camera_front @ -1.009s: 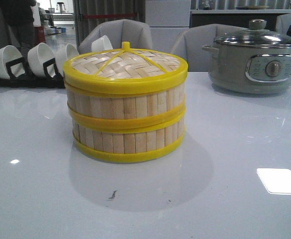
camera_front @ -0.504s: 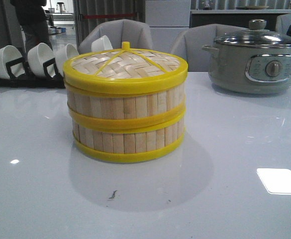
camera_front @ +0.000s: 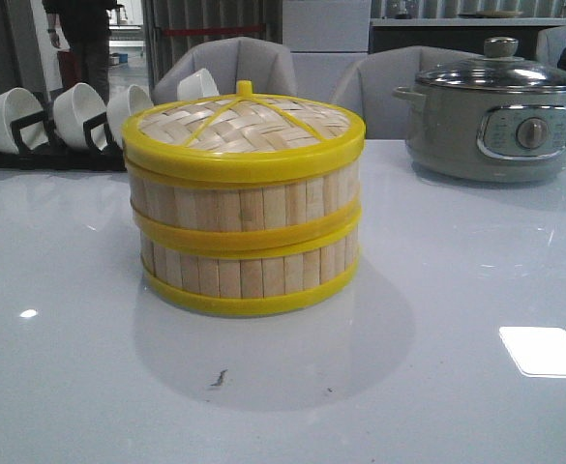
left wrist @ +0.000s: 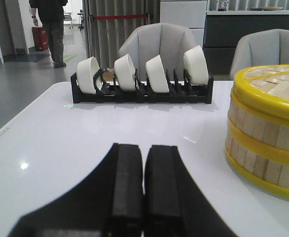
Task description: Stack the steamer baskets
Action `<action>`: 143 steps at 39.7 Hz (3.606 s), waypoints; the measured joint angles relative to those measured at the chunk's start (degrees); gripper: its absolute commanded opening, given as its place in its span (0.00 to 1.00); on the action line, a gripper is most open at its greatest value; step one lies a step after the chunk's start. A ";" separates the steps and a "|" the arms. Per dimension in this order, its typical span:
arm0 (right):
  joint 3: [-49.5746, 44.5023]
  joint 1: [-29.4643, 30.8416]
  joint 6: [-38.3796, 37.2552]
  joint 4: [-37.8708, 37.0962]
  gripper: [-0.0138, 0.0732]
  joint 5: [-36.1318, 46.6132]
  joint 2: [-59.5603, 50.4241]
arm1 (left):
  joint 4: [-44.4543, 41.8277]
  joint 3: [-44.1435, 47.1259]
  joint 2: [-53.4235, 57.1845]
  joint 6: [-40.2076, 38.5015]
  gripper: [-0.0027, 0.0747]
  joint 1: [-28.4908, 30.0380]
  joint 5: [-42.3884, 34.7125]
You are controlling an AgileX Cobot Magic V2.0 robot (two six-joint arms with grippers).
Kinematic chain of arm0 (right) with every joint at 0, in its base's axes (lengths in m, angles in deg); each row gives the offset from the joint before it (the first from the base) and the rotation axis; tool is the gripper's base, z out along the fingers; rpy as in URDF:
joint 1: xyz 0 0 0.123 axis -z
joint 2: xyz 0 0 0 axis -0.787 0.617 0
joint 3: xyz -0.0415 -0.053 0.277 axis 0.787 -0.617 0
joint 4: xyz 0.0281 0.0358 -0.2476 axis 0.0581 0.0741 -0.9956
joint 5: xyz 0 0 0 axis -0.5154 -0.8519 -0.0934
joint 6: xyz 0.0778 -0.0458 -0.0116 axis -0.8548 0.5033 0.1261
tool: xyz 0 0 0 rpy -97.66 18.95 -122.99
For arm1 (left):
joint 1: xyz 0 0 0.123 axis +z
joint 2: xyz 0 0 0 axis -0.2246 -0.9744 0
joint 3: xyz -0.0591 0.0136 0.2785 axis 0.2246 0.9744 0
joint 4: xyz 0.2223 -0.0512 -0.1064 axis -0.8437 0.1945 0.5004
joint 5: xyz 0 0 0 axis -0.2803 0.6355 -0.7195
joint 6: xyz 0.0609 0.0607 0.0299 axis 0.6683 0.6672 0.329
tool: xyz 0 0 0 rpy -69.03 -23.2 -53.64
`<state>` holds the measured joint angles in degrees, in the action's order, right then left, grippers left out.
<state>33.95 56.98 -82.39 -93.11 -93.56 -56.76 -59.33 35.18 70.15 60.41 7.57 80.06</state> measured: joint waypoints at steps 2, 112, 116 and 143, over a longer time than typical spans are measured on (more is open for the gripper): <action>0.00 0.00 0.00 0.00 0.25 0.00 0.00 | 0.00 0.00 0.00 0.00 0.14 0.00 0.00; 0.00 0.00 0.00 0.00 0.25 0.00 0.00 | -0.59 0.00 0.00 0.24 0.14 0.00 -2.76; 0.00 0.00 0.00 0.00 0.25 0.00 0.00 | -0.59 0.00 0.00 0.24 0.14 0.00 -2.76; 0.00 0.00 0.00 0.00 0.25 0.00 0.00 | -0.59 0.00 0.00 0.24 0.14 0.00 -2.76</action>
<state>33.95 56.98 -82.39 -93.11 -93.56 -56.76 -59.92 35.18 70.15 60.65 7.57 77.30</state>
